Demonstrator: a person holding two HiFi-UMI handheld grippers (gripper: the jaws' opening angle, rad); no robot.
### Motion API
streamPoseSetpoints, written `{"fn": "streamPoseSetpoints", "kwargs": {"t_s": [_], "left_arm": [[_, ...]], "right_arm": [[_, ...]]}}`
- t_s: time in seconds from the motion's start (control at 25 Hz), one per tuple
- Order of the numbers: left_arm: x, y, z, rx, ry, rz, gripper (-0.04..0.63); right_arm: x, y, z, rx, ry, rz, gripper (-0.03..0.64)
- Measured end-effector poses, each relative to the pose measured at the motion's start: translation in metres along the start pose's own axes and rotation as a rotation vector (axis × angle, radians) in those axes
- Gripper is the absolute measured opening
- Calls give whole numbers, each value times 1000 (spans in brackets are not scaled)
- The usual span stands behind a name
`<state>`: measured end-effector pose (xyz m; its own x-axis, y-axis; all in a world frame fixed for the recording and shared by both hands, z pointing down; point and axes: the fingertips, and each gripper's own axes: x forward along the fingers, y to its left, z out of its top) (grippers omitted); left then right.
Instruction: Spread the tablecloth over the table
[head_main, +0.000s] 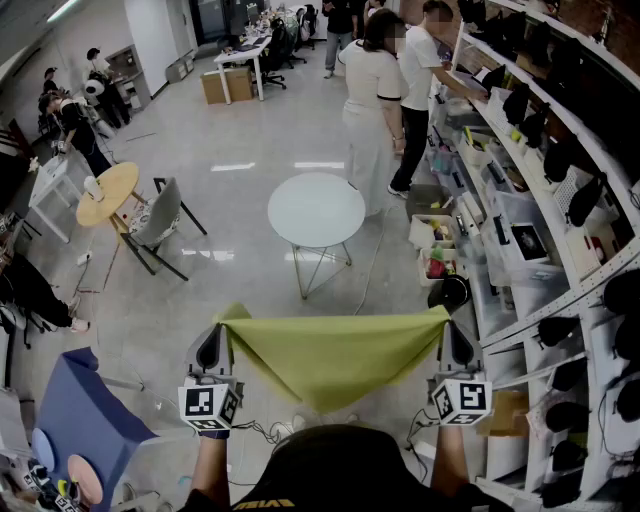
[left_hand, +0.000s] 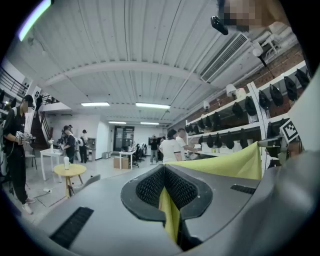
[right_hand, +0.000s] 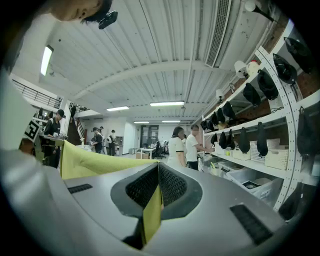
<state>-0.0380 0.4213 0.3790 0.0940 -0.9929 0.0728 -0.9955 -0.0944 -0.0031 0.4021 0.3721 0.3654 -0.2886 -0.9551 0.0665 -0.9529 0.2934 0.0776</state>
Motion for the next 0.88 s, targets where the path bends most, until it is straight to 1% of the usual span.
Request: {"fn": "streamPoseSetpoints", "kwargs": {"t_s": [0.12, 0.24, 0.44, 0.6, 0.88], "left_arm": [[10, 16, 6, 13, -11, -3, 17], [17, 25, 5, 5, -16, -3, 17], [22, 30, 7, -3, -22, 6, 17], [22, 36, 12, -7, -34, 12, 17], [17, 52, 15, 0, -48, 4, 17]], "right_arm": [[14, 12, -2, 23, 0, 3, 3], [23, 18, -4, 38, 3, 3, 3], [29, 20, -3, 45, 4, 8, 3], [30, 26, 3, 61, -14, 21, 3], [32, 41, 7, 43, -15, 20, 3]]}}
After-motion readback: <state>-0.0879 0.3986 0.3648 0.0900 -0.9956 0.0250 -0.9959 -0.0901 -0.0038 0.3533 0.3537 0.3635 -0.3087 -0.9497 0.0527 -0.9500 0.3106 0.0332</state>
